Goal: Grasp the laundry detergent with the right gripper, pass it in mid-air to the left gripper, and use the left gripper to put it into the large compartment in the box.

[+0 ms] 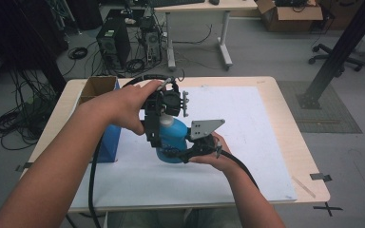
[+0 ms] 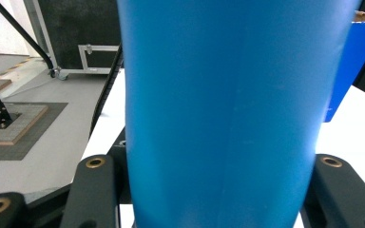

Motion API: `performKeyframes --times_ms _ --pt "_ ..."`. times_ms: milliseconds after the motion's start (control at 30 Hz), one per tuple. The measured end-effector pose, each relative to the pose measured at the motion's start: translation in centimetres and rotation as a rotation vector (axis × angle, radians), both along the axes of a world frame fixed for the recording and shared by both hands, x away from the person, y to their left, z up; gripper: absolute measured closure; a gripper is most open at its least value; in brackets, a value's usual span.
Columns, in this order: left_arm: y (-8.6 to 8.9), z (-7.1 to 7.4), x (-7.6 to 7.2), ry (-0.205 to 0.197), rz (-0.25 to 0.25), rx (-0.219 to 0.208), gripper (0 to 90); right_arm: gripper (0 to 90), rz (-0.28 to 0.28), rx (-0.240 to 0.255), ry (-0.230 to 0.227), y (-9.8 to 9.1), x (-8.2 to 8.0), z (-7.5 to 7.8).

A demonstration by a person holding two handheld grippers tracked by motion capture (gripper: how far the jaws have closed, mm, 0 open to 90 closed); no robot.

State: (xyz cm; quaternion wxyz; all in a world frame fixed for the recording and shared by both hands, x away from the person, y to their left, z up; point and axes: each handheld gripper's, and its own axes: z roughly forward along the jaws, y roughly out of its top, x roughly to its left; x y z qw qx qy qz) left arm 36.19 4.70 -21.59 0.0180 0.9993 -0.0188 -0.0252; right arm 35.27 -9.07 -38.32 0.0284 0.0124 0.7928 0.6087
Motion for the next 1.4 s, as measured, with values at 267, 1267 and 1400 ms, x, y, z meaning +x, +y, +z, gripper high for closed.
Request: performKeyframes --times_ms 267,1267,1400 --pt "-0.4 -0.1 -0.1 -0.012 -0.009 0.001 0.1 44.6 0.008 -0.003 -0.001 0.5 -0.1 0.0" --pt "-1.1 0.0 -0.7 -0.051 -0.026 0.019 7.2 44.5 0.003 0.004 -0.001 1.1 -0.1 0.2" --pt "-1.0 0.0 -0.7 -0.049 -0.023 0.027 9.0 44.5 0.004 0.002 0.002 1.2 -0.2 0.2"
